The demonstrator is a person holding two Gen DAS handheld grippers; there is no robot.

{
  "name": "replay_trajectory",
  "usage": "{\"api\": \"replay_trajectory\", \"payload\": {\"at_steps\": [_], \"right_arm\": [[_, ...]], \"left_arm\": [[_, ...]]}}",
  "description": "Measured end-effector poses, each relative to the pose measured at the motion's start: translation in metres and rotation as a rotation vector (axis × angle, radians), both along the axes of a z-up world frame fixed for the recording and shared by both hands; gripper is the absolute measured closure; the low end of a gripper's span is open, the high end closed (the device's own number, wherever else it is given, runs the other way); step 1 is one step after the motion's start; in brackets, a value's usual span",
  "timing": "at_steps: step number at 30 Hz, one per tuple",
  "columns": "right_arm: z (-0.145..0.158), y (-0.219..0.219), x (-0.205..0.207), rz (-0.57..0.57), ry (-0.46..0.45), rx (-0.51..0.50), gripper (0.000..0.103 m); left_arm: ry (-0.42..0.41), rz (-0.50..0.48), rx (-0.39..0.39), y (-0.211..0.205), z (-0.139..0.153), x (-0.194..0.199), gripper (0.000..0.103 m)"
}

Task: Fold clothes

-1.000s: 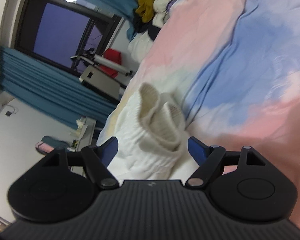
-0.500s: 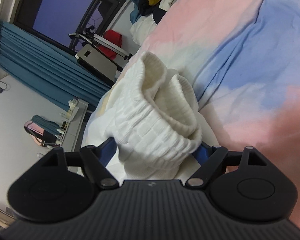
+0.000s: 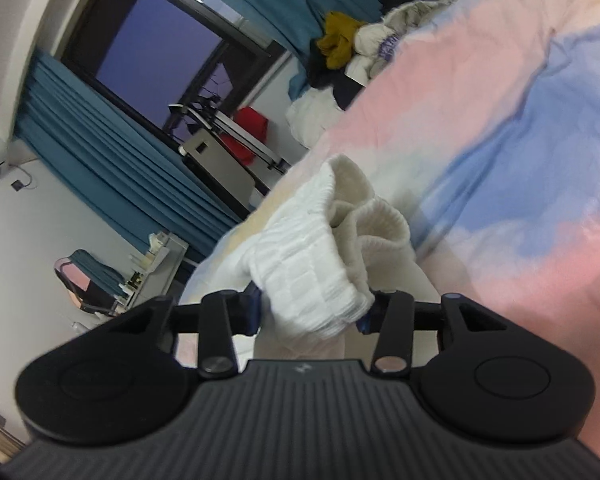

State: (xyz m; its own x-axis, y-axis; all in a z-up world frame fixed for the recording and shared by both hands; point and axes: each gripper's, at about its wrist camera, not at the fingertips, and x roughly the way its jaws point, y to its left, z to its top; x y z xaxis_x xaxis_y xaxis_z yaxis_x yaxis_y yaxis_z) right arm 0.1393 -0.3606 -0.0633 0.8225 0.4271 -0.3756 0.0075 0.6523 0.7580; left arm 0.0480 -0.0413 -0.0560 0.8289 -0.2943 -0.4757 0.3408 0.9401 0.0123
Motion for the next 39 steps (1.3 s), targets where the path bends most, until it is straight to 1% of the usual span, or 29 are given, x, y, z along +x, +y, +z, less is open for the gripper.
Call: {"api": "replay_trajectory", "payload": {"at_steps": [1, 3, 4, 5, 7, 9, 10, 11, 12, 13, 14, 16, 18, 19, 21, 24, 25, 27, 29, 32, 33, 35, 36, 37, 38, 39], "right_arm": [[-0.006, -0.002, -0.001, -0.005, 0.031, -0.006, 0.057], [-0.019, -0.005, -0.002, -0.008, 0.083, 0.011, 0.056], [-0.024, -0.006, -0.002, -0.004, 0.101, 0.026, 0.055], [-0.026, -0.007, -0.002, -0.003, 0.105, 0.048, 0.054], [-0.027, -0.008, -0.004, -0.003, 0.104, 0.079, 0.051], [-0.025, -0.007, -0.007, -0.010, 0.100, 0.076, 0.046], [-0.023, -0.005, -0.009, -0.023, 0.101, 0.052, 0.042], [-0.021, -0.004, -0.011, -0.038, 0.102, 0.026, 0.035], [-0.020, -0.003, -0.013, -0.050, 0.107, 0.005, 0.030], [-0.020, -0.003, -0.015, -0.062, 0.113, -0.015, 0.021], [-0.021, -0.005, -0.017, -0.068, 0.125, -0.025, 0.018], [-0.028, -0.008, -0.017, -0.060, 0.152, -0.011, 0.018], [-0.035, -0.009, -0.012, -0.046, 0.180, 0.006, 0.017], [-0.040, -0.008, -0.010, -0.042, 0.190, 0.005, 0.012], [-0.048, -0.006, -0.005, -0.032, 0.204, -0.005, 0.011], [-0.054, -0.002, -0.001, -0.013, 0.179, -0.017, 0.009], [-0.055, -0.001, 0.001, -0.007, 0.175, -0.003, 0.009], [-0.054, 0.003, 0.006, 0.046, 0.164, 0.056, 0.008], [-0.042, 0.009, 0.003, 0.081, 0.109, 0.075, 0.008], [-0.029, 0.009, -0.004, 0.100, 0.008, 0.148, 0.008], [-0.029, 0.008, -0.003, 0.093, 0.005, 0.162, 0.008], [-0.039, 0.007, 0.002, 0.070, 0.065, 0.165, 0.009], [-0.045, 0.008, 0.005, 0.060, 0.103, 0.150, 0.013], [-0.048, 0.010, 0.008, 0.060, 0.126, 0.103, 0.030], [-0.050, 0.013, 0.010, 0.062, 0.145, 0.050, 0.033], [-0.049, 0.016, 0.010, 0.061, 0.148, 0.011, 0.037]], "left_arm": [[-0.014, -0.001, -0.051, 0.008, 0.007, -0.004, 0.042], [-0.055, 0.025, -0.168, 0.028, 0.023, -0.011, 0.036], [-0.067, 0.064, -0.214, 0.038, 0.028, -0.011, 0.027], [-0.074, 0.111, -0.250, 0.048, 0.032, -0.010, 0.023], [-0.075, 0.202, -0.316, 0.069, 0.037, -0.005, 0.022], [-0.012, 0.268, -0.382, 0.090, 0.030, 0.005, 0.021], [0.024, 0.292, -0.418, 0.100, 0.025, 0.010, 0.020], [0.060, 0.311, -0.454, 0.108, 0.020, 0.014, 0.020], [0.093, 0.336, -0.490, 0.117, 0.016, 0.018, 0.019], [0.122, 0.359, -0.526, 0.124, 0.012, 0.021, 0.015], [0.146, 0.373, -0.565, 0.130, 0.009, 0.025, 0.013], [0.181, 0.369, -0.636, 0.139, 0.002, 0.028, 0.010], [0.208, 0.340, -0.691, 0.145, -0.003, 0.033, 0.007], [0.220, 0.329, -0.709, 0.145, -0.006, 0.035, 0.007], [0.249, 0.326, -0.726, 0.147, -0.013, 0.040, 0.007], [0.284, 0.325, -0.736, 0.148, -0.023, 0.045, 0.007], [0.295, 0.323, -0.745, 0.149, -0.026, 0.046, 0.007], [0.316, 0.317, -0.772, 0.151, -0.032, 0.046, 0.007], [0.326, 0.321, -0.797, 0.153, -0.034, 0.046, 0.007], [0.329, 0.328, -0.829, 0.158, -0.038, 0.044, 0.007], [0.329, 0.328, -0.833, 0.160, -0.039, 0.043, 0.007], [0.329, 0.324, -0.835, 0.161, -0.043, 0.043, 0.012], [0.325, 0.322, -0.828, 0.161, -0.044, 0.041, 0.013], [0.317, 0.319, -0.813, 0.160, -0.043, 0.040, 0.015], [0.308, 0.315, -0.796, 0.158, -0.043, 0.038, 0.018], [0.299, 0.312, -0.780, 0.156, -0.042, 0.036, 0.020]]}}
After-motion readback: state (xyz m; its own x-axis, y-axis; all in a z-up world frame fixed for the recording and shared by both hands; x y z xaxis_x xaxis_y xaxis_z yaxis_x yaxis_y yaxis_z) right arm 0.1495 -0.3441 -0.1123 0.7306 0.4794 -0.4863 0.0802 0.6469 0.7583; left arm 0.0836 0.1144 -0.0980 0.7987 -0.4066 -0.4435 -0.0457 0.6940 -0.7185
